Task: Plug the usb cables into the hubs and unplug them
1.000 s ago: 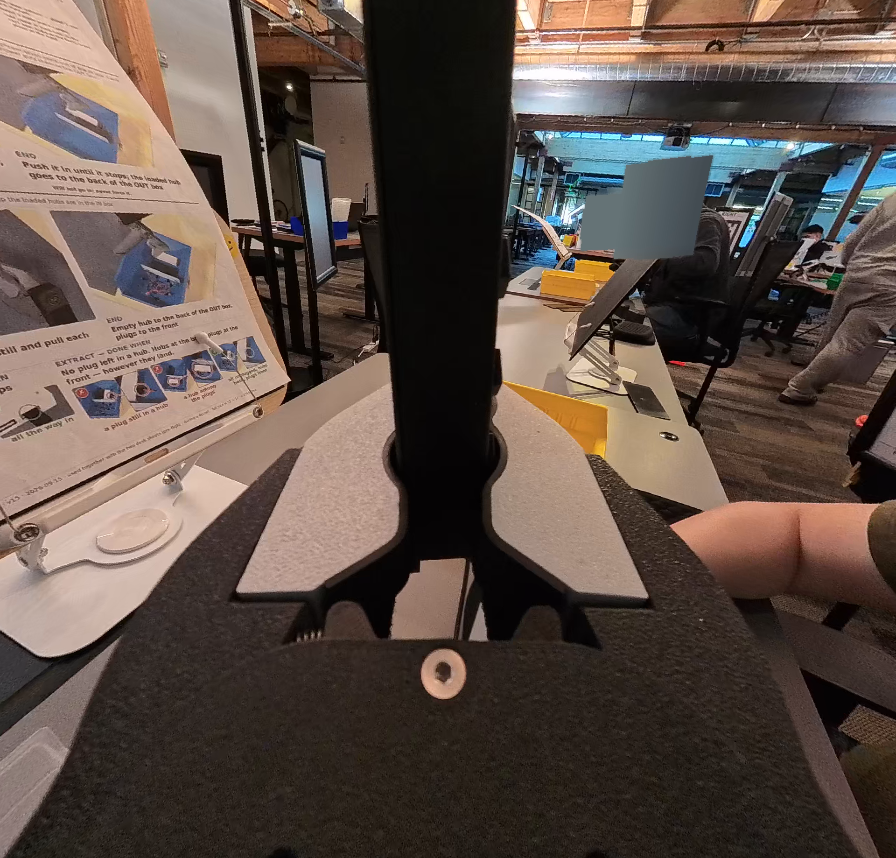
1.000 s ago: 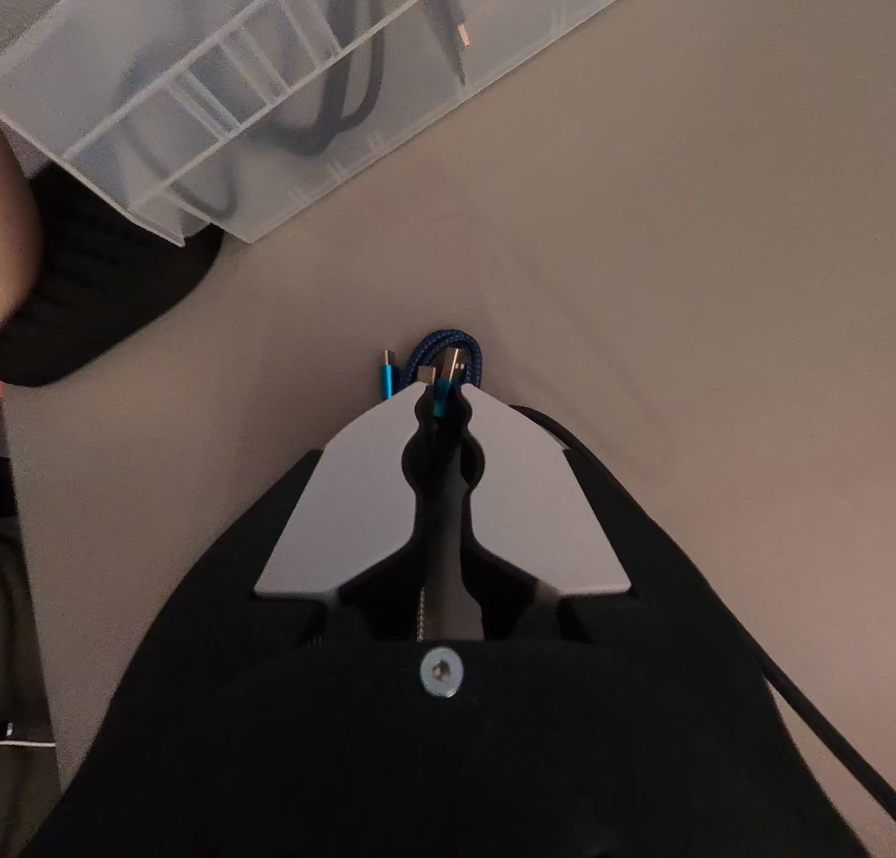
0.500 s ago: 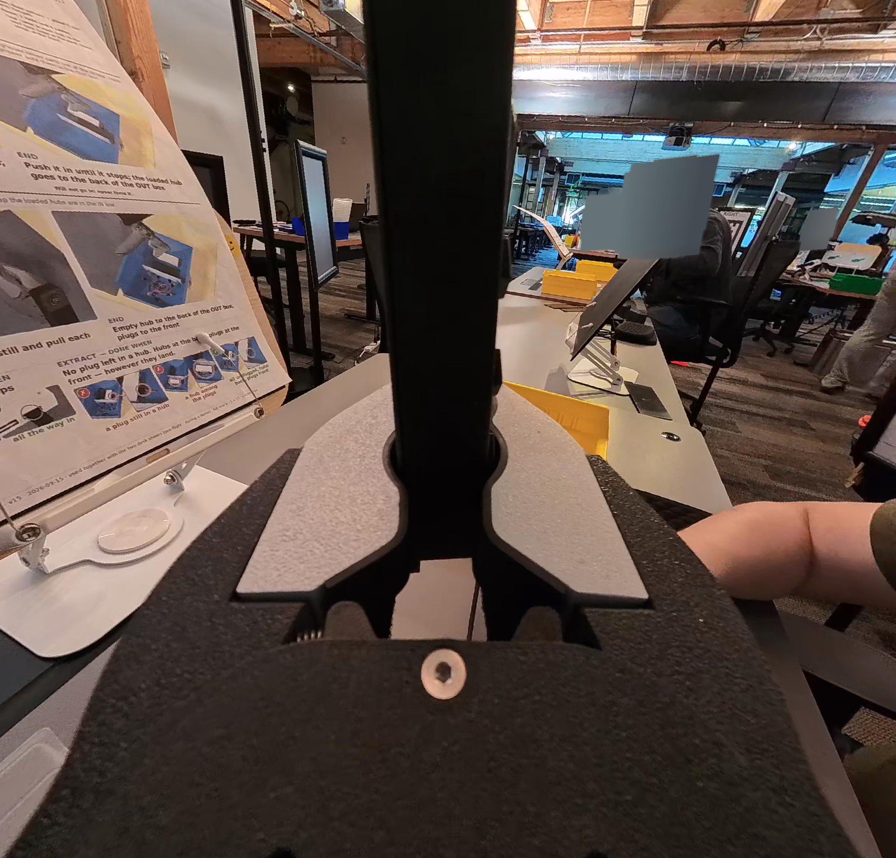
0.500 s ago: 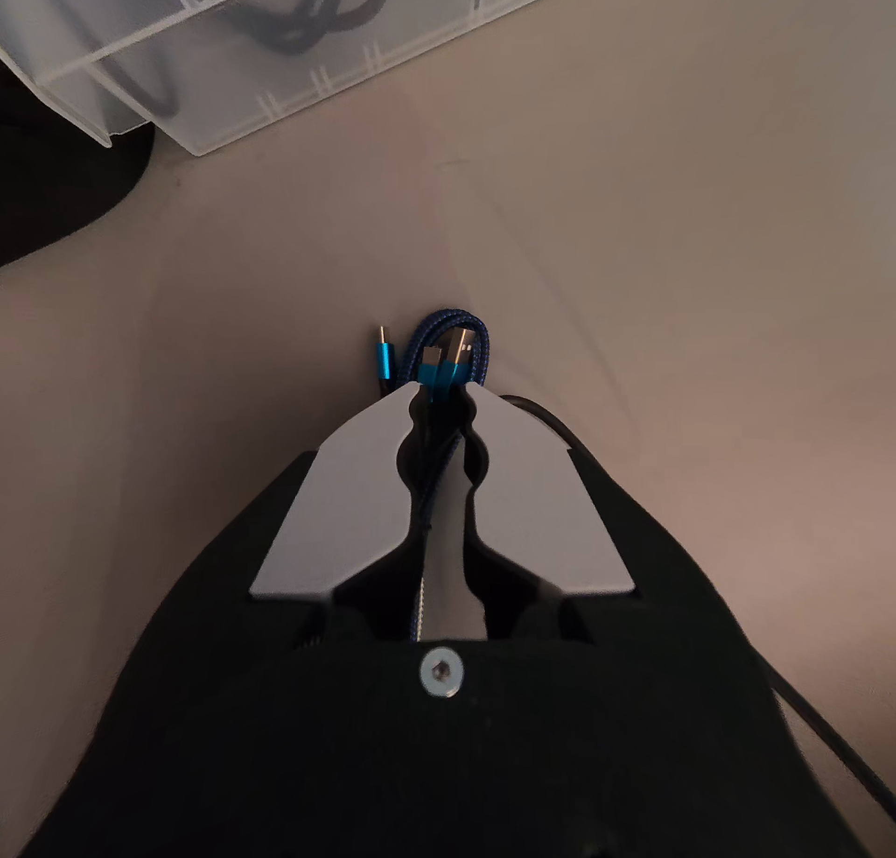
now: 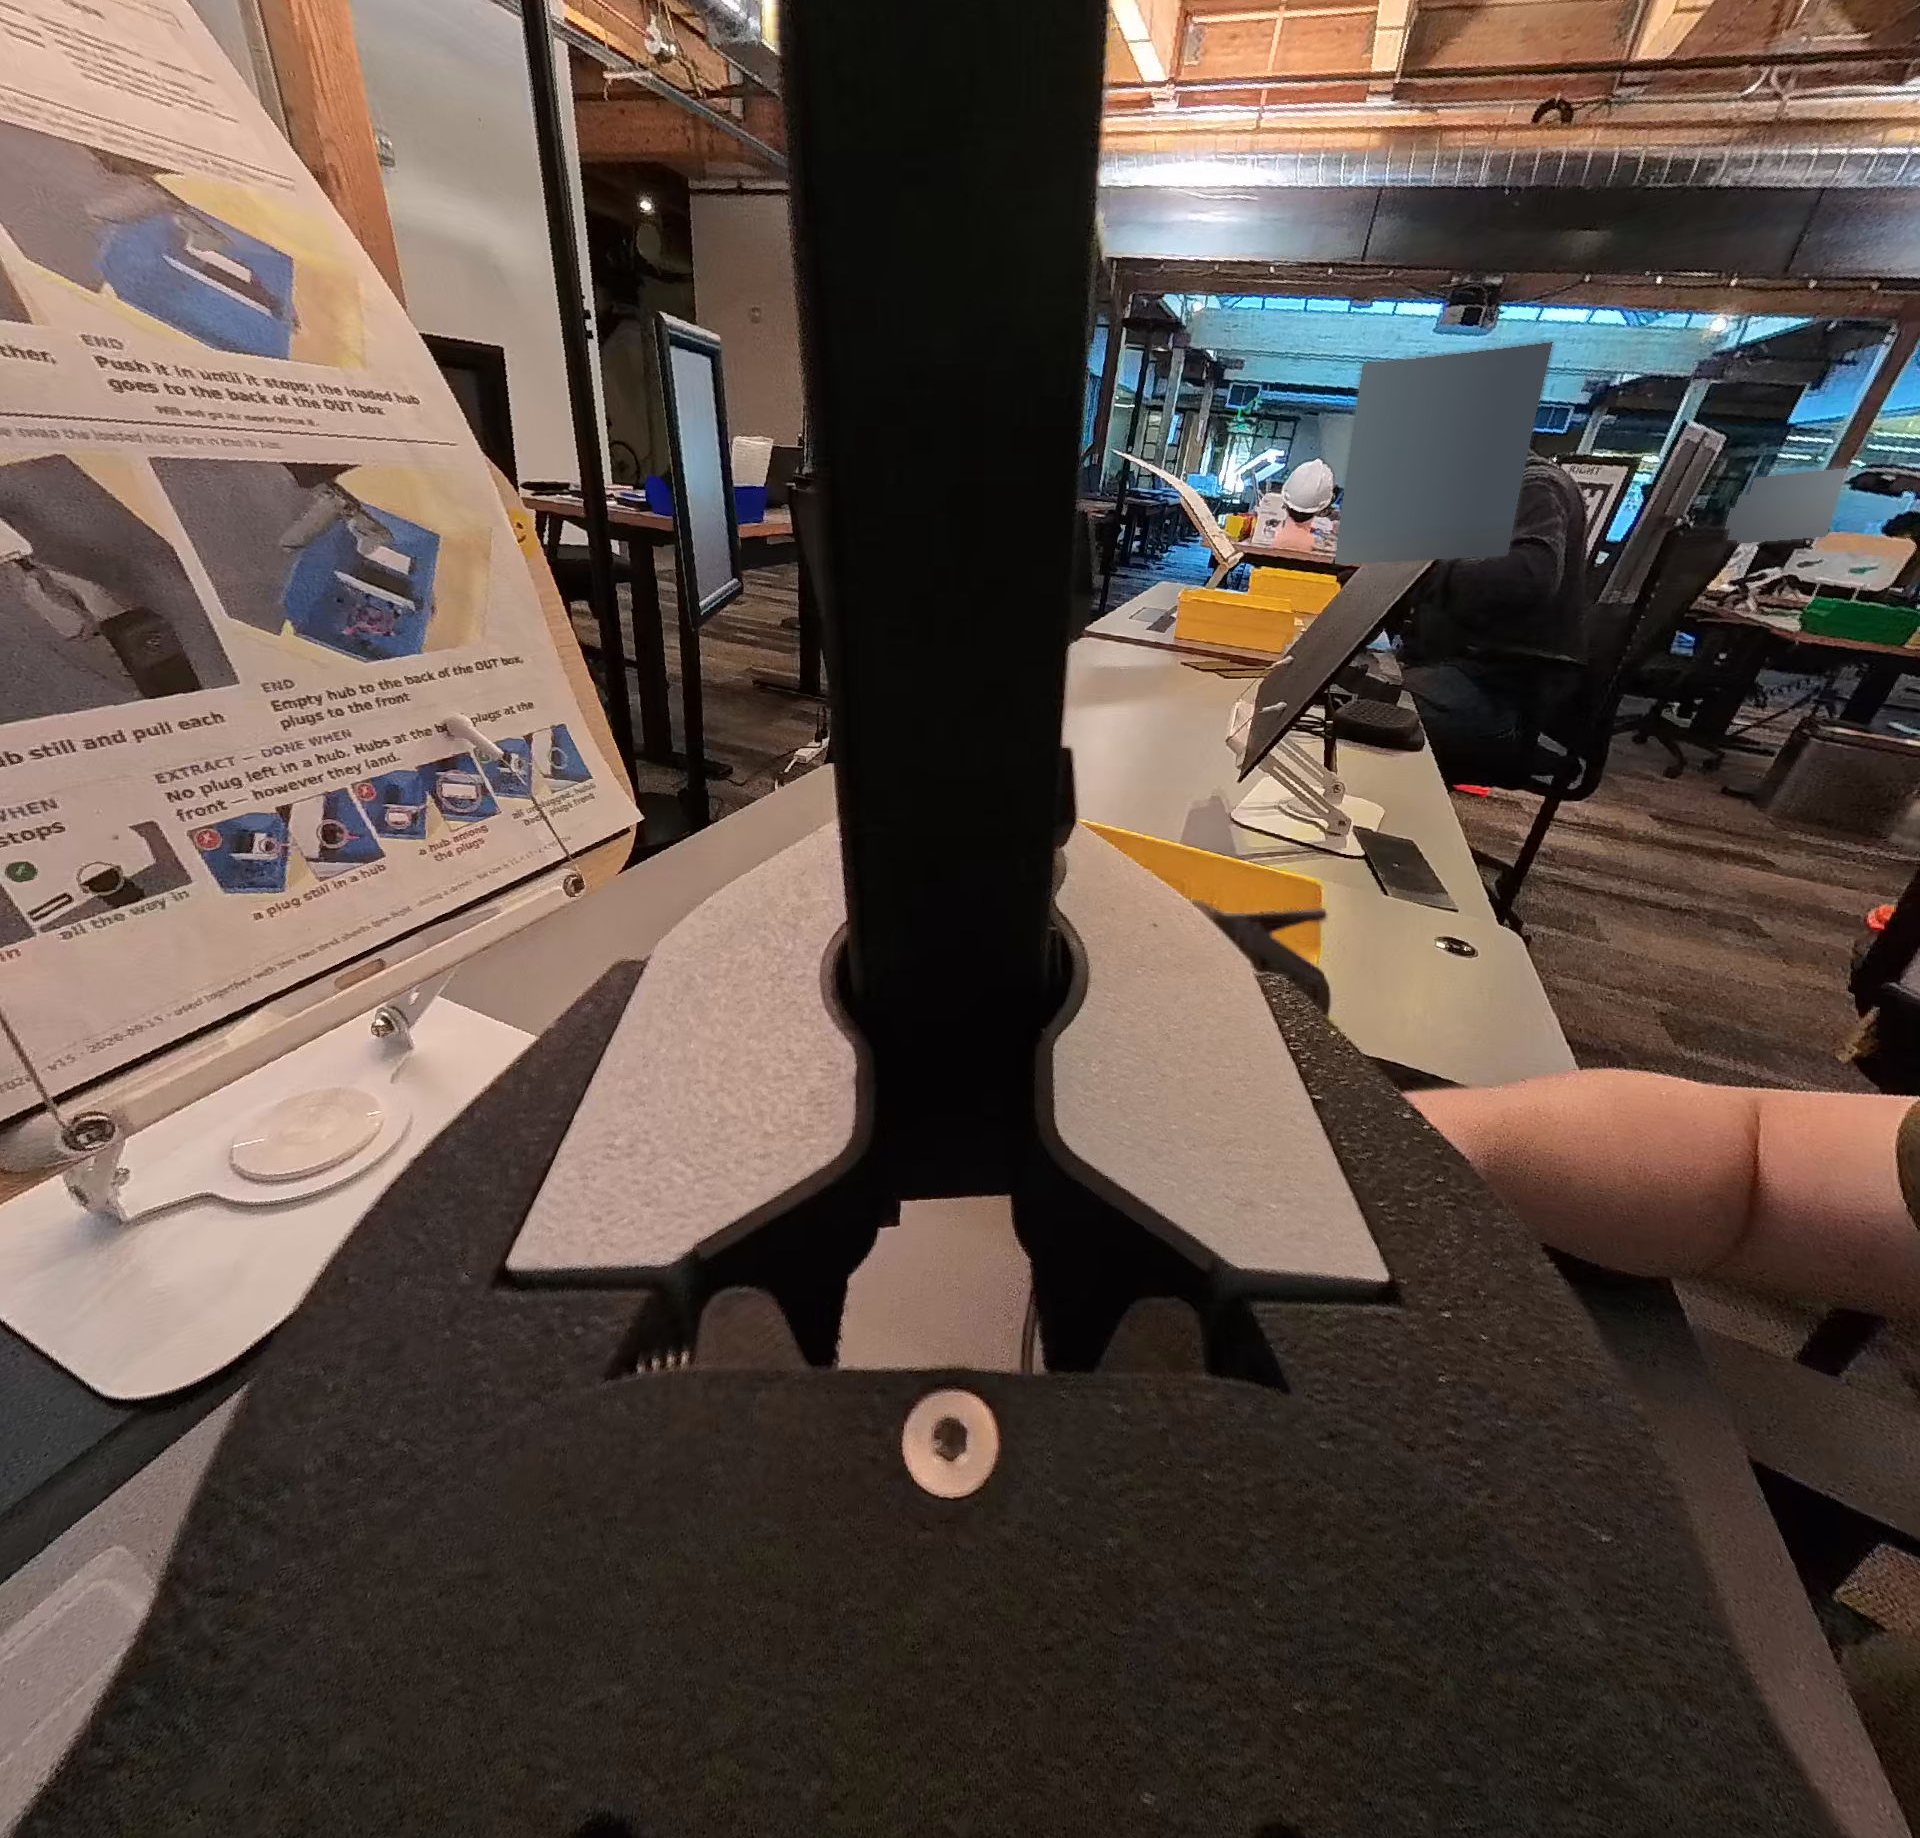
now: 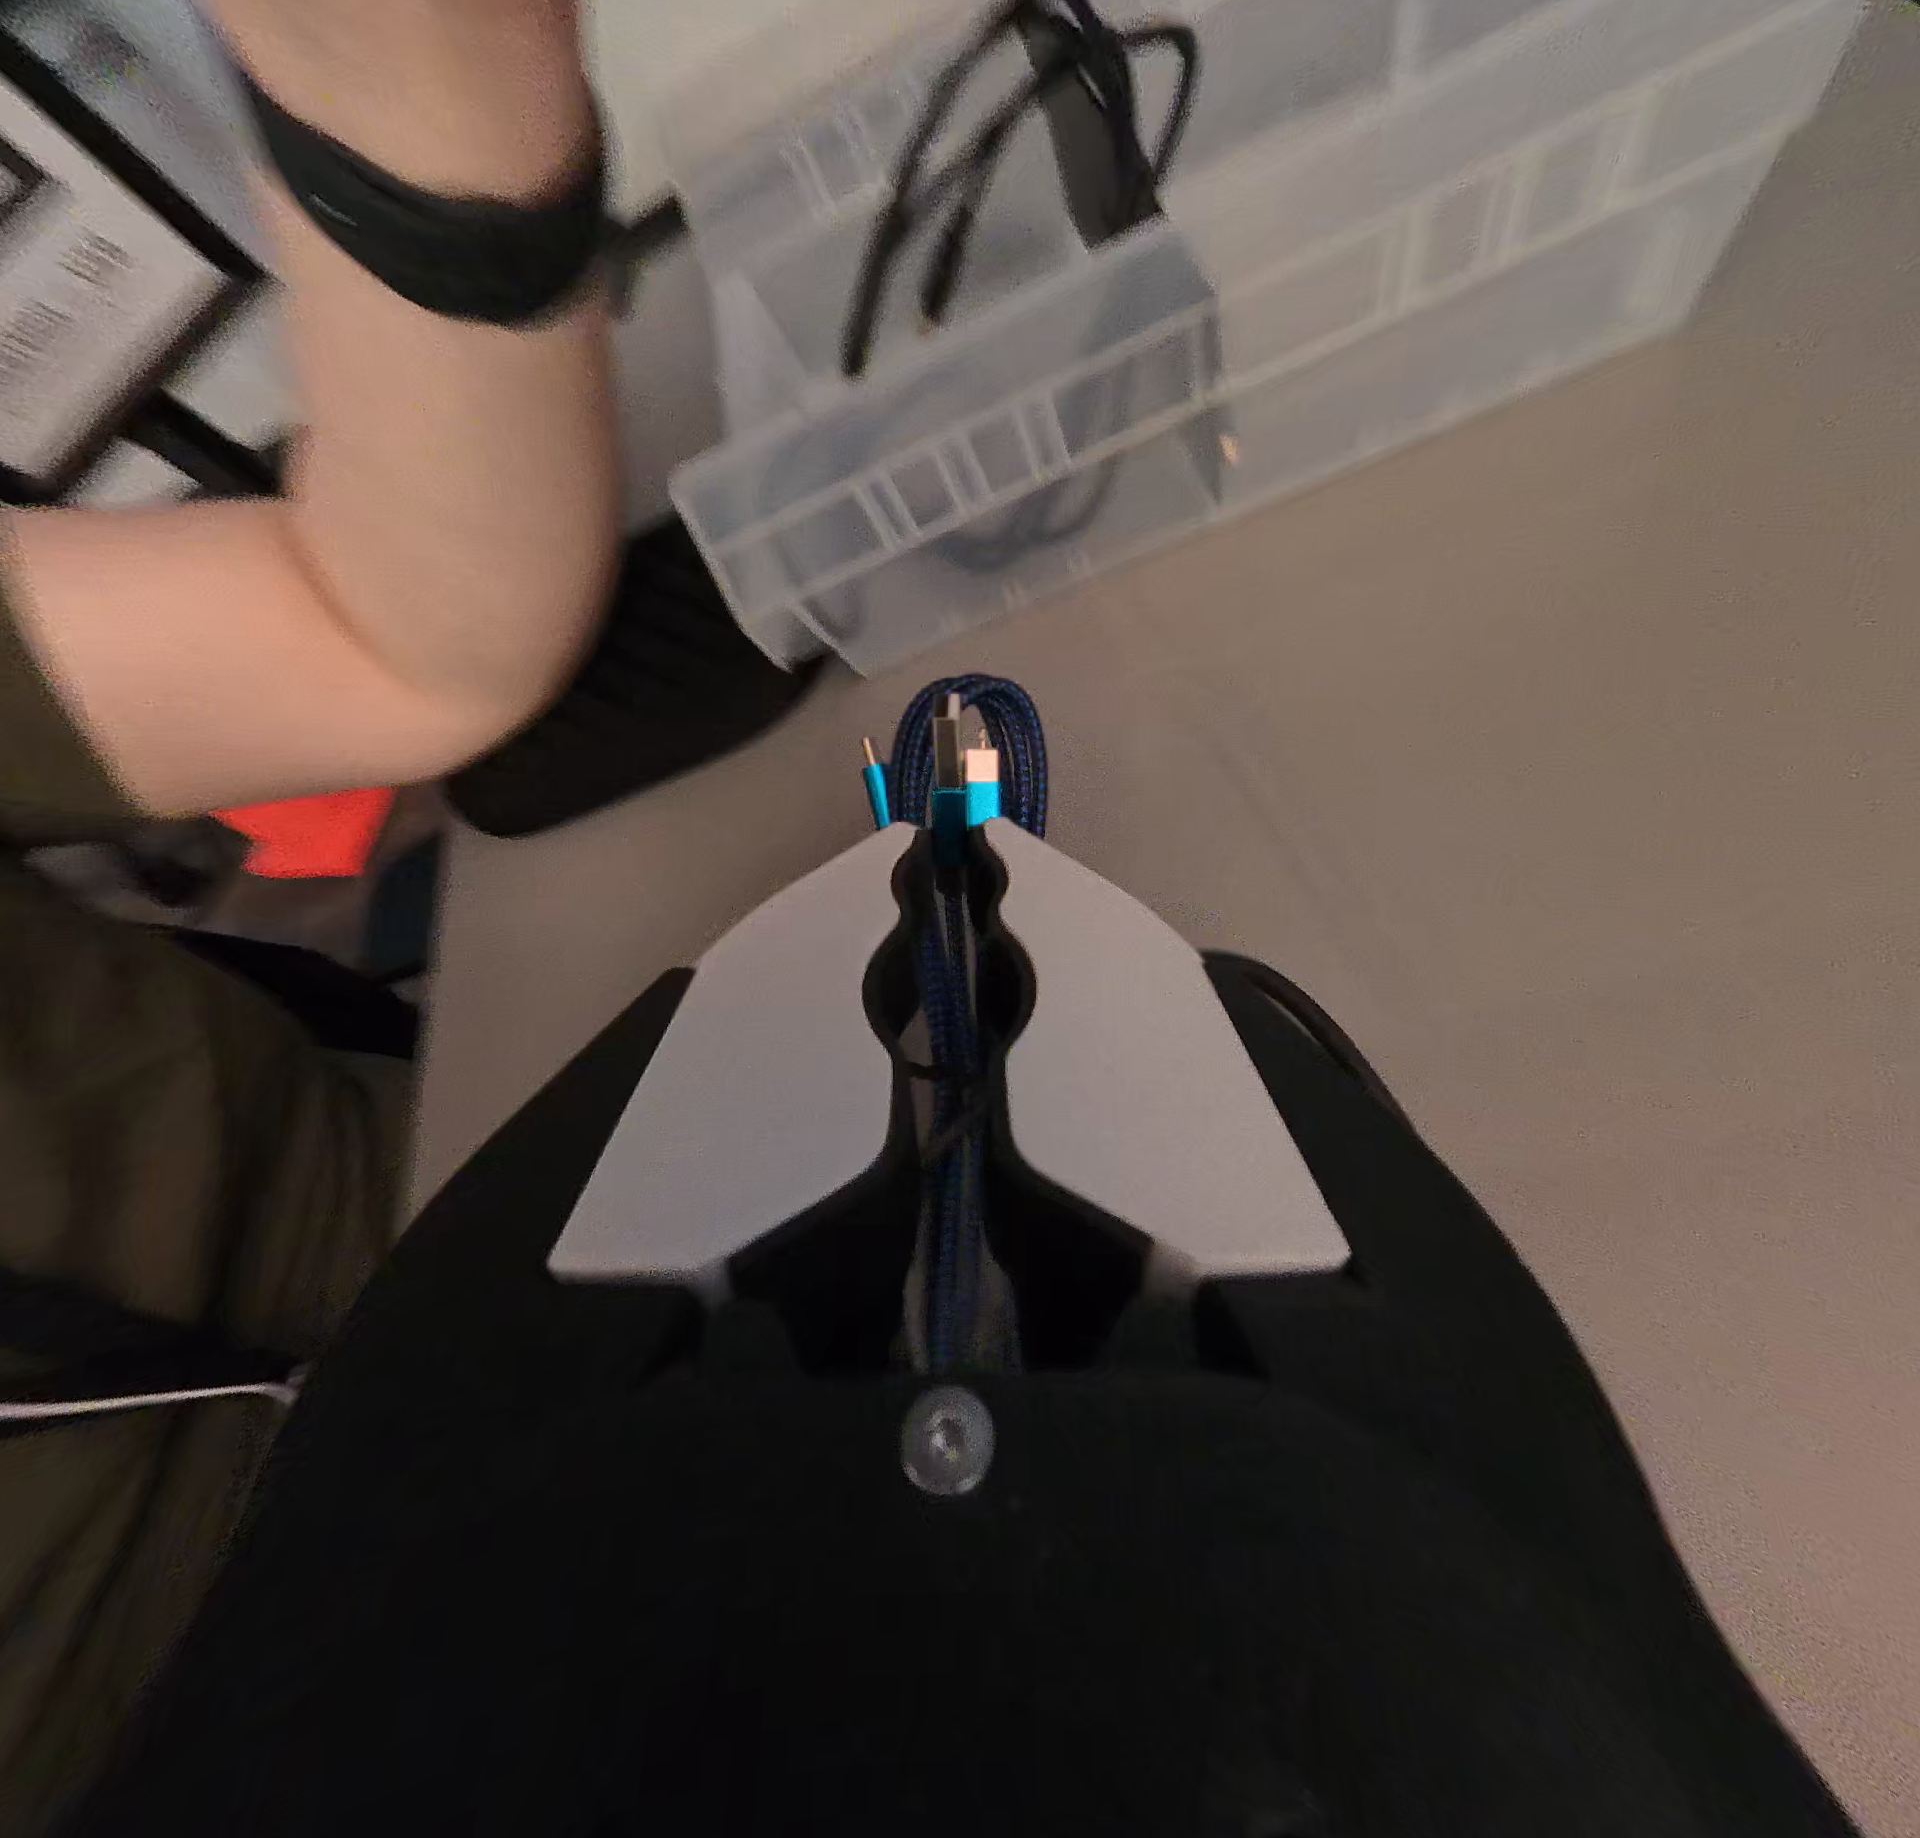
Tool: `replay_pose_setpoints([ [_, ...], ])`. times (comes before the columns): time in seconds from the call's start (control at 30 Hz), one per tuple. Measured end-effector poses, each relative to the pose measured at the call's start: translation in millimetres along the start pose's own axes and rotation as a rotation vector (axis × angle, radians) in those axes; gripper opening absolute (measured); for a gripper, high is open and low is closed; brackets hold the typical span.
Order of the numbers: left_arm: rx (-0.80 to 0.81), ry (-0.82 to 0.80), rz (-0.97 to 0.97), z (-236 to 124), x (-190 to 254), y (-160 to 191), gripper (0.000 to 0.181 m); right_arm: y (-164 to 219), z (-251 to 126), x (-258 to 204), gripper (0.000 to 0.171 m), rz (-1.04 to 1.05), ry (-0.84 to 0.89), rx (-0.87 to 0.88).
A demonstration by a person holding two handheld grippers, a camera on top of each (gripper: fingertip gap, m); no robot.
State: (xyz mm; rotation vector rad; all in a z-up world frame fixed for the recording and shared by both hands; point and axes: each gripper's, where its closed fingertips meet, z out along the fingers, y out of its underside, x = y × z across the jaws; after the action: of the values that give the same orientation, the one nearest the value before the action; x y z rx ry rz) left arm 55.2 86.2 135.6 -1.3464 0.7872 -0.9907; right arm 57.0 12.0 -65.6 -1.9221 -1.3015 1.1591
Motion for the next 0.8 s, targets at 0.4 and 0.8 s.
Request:
replay_pose_setpoints([
  [0.4,-0.04,-0.021,0.018,11.0,-2.6,14.6,0.026,-60.1,-66.1,-22.8,0.007,0.082,-0.265,0.392],
  [0.8,-0.055,0.004,0.081,19.7,5.3,22.7,0.026,-73.7,-78.3,-49.5,0.007,0.032,-0.313,0.392],
])
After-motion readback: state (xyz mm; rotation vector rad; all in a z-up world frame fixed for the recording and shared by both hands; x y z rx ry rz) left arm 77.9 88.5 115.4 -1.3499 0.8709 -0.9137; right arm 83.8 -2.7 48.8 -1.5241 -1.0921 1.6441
